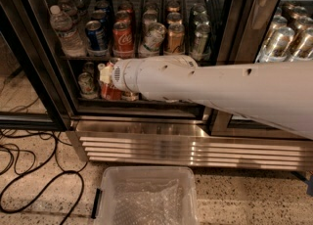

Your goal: Pick coke can from middle shelf of fridge

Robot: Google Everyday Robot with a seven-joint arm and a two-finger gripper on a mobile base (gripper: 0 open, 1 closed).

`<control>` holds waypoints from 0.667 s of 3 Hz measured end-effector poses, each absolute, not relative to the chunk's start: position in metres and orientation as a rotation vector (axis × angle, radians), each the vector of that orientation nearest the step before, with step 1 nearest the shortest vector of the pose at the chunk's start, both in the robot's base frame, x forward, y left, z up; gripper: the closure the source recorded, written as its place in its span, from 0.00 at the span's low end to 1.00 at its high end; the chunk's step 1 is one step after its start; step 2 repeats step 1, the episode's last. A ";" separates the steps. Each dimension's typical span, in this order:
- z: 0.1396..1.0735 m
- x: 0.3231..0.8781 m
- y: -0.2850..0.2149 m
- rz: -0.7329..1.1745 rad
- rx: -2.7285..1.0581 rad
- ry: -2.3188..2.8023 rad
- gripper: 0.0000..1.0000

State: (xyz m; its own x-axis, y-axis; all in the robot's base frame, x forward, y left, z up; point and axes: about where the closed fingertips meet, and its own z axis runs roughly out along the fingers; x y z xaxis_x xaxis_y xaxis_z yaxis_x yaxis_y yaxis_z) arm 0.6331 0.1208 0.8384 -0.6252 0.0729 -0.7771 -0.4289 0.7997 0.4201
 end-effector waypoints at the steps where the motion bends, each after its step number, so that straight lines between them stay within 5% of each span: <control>1: 0.831 0.601 0.136 0.795 -0.283 2.178 1.00; 2: 0.831 0.601 0.136 0.795 -0.283 2.178 1.00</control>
Offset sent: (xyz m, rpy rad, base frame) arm 0.0000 0.0000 0.0000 0.0000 0.0000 0.0000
